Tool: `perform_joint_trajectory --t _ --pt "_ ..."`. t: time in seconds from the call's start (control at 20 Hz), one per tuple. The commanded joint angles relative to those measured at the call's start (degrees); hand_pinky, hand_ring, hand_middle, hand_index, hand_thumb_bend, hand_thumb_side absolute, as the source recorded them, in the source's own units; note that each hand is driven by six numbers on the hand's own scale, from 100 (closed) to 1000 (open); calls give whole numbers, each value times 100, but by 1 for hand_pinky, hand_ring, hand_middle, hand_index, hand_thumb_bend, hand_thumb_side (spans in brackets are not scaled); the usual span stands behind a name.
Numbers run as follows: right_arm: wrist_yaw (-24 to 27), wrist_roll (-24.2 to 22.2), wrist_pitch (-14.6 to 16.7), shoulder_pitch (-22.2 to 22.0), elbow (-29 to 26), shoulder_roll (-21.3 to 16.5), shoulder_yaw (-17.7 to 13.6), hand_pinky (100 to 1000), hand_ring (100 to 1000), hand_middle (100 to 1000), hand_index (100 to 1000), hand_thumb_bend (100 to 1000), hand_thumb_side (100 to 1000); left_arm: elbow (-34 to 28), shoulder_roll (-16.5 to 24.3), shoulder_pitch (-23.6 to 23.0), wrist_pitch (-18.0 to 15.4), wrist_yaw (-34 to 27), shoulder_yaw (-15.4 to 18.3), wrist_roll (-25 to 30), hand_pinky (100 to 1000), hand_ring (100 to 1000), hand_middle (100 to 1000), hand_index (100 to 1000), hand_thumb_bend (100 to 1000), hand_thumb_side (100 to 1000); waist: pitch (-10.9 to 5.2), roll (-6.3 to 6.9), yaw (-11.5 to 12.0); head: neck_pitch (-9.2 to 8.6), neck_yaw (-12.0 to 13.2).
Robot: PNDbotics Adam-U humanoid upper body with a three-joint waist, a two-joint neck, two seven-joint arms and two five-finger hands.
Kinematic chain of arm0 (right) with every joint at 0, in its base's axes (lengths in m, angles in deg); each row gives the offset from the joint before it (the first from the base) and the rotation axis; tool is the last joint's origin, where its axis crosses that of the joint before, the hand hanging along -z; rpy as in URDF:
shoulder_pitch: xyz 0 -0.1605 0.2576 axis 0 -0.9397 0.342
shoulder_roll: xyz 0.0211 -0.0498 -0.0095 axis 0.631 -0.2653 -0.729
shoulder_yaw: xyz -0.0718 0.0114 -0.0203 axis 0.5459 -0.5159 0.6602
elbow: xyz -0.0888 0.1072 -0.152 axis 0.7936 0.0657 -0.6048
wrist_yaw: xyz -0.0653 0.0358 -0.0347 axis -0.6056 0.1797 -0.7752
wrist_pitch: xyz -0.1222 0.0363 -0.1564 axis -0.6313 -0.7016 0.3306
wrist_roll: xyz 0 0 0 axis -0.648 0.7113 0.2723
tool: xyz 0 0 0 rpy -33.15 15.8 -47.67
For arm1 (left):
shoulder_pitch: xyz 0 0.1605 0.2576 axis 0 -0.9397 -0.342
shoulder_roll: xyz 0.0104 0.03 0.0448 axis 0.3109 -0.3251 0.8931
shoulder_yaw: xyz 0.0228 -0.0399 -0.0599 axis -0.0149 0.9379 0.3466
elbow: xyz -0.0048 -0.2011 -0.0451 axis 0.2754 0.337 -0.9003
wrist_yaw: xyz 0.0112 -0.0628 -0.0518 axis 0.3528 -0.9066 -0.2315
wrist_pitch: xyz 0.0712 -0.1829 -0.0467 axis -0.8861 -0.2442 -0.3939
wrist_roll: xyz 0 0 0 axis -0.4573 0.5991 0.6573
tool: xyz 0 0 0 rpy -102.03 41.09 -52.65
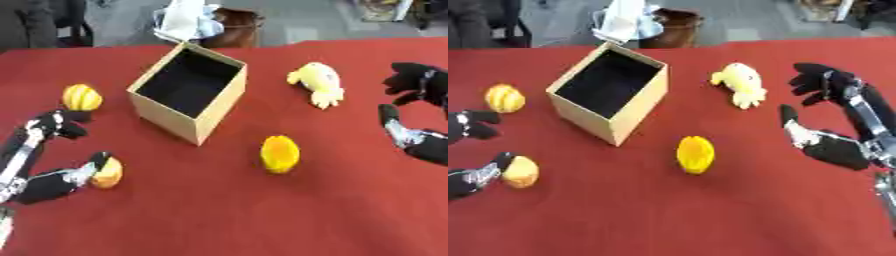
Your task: Pick up objects on the table and place them in the box.
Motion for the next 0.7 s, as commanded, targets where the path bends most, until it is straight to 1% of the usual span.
perform_joint_trajectory --t 0.05,0.25,0.3,0.4,0.5,0.7 --pt "46 -2 -1 39 -54 -47 -1 642 722 713 892 164 312 -40 12 46 -27 -46 -5 -59 699 681 714 836 433 395 -158 -75 3 52 46" --pt "44 1 -19 35 -49 -14 13 641 720 712 891 152 312 -44 -20 44 -42 -56 -31 -71 701 684 716 836 432 391 -153 -61 -14 178 83" --pt "41 5 -26 32 -45 -7 13 640 720 712 890 146 311 -47 -30 46 -46 -60 -44 -63 703 687 719 837 433 391 -152 -58 -17 236 80" --pt "25 16 -45 26 -27 24 16 640 721 713 889 143 310 -45 -41 44 -46 -38 -60 -34 704 688 720 838 433 393 -151 -44 -29 414 56" --pt "11 27 -55 22 -15 51 17 641 721 713 889 141 308 -39 -50 34 -43 -16 -77 -10 706 691 722 841 433 393 -147 -36 -35 528 24" --pt "-12 28 -59 8 -2 75 27 641 721 714 889 140 308 -34 -31 19 -22 68 -69 19 715 701 731 849 439 380 -128 -18 -36 579 -4"
